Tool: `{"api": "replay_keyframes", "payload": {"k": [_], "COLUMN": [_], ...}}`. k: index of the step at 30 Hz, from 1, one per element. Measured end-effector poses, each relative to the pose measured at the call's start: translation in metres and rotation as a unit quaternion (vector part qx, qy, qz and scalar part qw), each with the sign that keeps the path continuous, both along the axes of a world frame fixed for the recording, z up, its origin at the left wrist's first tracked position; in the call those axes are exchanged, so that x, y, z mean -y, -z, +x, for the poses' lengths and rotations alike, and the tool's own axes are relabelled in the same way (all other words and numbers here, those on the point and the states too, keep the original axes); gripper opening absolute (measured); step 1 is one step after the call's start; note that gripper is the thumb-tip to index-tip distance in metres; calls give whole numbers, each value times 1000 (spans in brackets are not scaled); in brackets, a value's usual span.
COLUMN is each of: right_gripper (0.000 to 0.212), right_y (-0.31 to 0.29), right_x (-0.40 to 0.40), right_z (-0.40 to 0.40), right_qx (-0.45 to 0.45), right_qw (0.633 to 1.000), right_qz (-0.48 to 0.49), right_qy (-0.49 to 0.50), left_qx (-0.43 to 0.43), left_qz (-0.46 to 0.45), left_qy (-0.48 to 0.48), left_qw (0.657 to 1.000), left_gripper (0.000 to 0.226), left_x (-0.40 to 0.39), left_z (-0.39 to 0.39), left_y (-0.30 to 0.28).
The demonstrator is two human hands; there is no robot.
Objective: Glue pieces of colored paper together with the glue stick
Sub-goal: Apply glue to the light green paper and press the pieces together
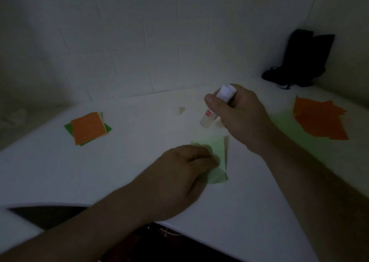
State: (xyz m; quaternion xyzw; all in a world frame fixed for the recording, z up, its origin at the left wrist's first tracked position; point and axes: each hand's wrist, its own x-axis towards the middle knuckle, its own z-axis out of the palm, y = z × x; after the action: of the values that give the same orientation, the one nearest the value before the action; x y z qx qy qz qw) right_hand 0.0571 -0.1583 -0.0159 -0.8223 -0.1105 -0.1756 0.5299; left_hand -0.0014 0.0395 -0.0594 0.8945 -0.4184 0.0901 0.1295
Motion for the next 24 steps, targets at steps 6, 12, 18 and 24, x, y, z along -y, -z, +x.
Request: {"api": "replay_keyframes", "payload": {"k": [6, 12, 18, 24], "right_gripper": [30, 27, 31, 27], "right_y": [6, 17, 18, 8], "right_x": [2, 2, 2, 4], "right_z": [2, 7, 8, 12], "right_qx": [0, -27, -5, 60], "right_qw": [996, 982, 983, 994], "right_qz": [-92, -185, -182, 17], "right_qy": [2, -6, 9, 86], "left_qx": [21, -31, -11, 36], "left_qz": [67, 77, 52, -39], "left_qy": [-34, -70, -72, -61], "left_qw": [997, 994, 996, 997], "left_gripper": [61, 79, 64, 27], "left_x": [16, 18, 18, 20], "left_z": [-23, -29, -26, -2], "left_y": [-3, -6, 4, 1]}}
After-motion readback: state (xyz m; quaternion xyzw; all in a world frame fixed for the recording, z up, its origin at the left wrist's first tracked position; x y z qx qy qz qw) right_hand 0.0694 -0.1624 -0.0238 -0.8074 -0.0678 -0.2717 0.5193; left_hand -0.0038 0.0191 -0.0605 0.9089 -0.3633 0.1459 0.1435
